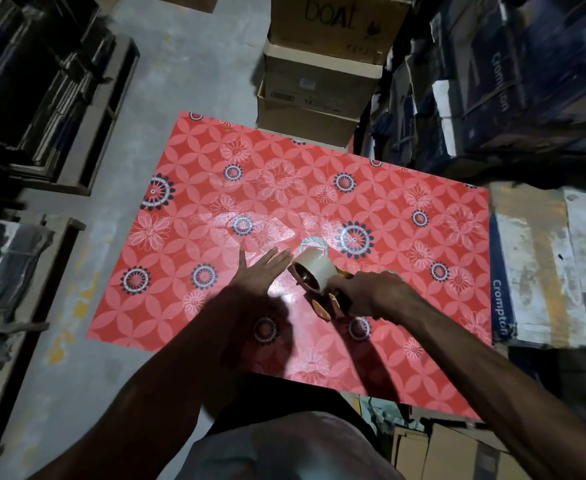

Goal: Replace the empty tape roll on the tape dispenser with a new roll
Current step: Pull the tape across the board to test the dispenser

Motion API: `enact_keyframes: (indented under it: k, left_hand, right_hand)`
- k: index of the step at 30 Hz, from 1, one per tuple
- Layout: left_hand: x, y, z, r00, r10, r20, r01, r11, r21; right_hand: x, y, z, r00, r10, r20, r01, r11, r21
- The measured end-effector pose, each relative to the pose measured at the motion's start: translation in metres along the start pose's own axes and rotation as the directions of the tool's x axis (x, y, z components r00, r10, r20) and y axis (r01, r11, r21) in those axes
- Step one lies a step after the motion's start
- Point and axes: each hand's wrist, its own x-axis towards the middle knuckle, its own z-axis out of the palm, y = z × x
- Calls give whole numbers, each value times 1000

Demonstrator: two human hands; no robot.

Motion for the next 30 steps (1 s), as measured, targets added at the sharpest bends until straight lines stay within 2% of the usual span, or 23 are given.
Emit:
enact_keyframes:
  k: [9, 12, 16, 18, 22, 25, 28, 30]
  left_hand:
    - [-3, 4, -2, 1000, 0, -1, 0, 1000, -22]
    - [-5, 4, -5, 1000, -9, 16, 10, 1000, -17]
    - [-1, 5, -5, 999, -21, 29, 21, 1000, -9]
    - [0, 2, -2, 999, -21, 25, 21, 1000, -10]
    - [-3, 0, 1, 1000, -10, -2, 10, 1000, -11]
    - [-3, 0, 2, 1000, -6, -18, 6, 1000, -22]
    - [-2, -3, 2, 1000, 7, -23, -8, 1000, -25]
    - [0, -4, 4, 1000, 15, -19, -15, 999, -37]
  right_hand:
    - [20, -17, 4, 998, -31, -49, 29, 998, -51]
    - [33, -32, 2, 999, 40, -37, -42, 998, -53]
    - [40, -54, 10, 989, 113, -90, -112, 993, 23]
    - [39, -55, 3, 977, 195, -90, -187, 979, 81]
    - [32, -29, 12, 983, 184, -2, -181, 970, 159]
    - [19, -11, 21, 984, 174, 39, -178, 979, 104]
    - [6, 14, 27, 990, 137, 28, -139, 948, 287]
    - [-5, 36, 31, 989, 147, -10, -125, 875, 467]
